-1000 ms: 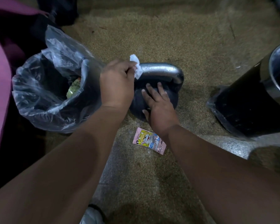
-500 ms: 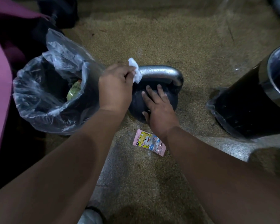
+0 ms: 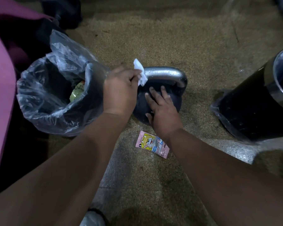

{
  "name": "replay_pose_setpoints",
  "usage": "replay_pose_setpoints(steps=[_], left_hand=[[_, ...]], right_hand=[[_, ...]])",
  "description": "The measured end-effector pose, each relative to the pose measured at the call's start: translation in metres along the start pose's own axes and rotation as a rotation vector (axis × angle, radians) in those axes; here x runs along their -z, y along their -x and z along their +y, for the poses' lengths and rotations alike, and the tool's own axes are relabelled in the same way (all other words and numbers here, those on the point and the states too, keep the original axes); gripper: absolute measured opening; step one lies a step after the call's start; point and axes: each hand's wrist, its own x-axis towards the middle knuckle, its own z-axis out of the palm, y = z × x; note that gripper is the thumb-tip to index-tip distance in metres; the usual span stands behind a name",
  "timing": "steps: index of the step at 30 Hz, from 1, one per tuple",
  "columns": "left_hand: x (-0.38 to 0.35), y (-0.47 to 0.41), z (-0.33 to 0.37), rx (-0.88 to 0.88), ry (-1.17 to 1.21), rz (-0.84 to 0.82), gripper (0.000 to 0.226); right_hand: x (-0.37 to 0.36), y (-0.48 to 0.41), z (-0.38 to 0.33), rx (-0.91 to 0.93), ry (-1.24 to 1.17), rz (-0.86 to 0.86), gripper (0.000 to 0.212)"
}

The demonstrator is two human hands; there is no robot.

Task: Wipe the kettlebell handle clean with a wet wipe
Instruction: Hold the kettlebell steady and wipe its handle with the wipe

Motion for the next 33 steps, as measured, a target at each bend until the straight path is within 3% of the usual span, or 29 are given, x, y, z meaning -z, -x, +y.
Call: replay_pose_setpoints(steps=[13,21,26,33], left_hand=[[0.005,-0.015,0.003,0.024,-0.054,-0.059,0.018],[0.015,-0.034,0.007,0.090,-0.135,-0.240,0.020],[0.025,-0.075,0.017,0.248,-0.208,-0.502,0.016],[0.023,-0.079,0.020,0.237,-0.199,-0.549,0.015]], right_hand=[[0.000,-0.001,0.001,0.001,-0.001,-0.015,0.067],[0.004,0.000,-0.001,0.014,0.021,0.000,0.066],[0.004,0.001,-0.002,-0.004,0.061,-0.023,0.067],[0.004,-0.001,-0.001,-0.009,0.106,-0.059,0.067]])
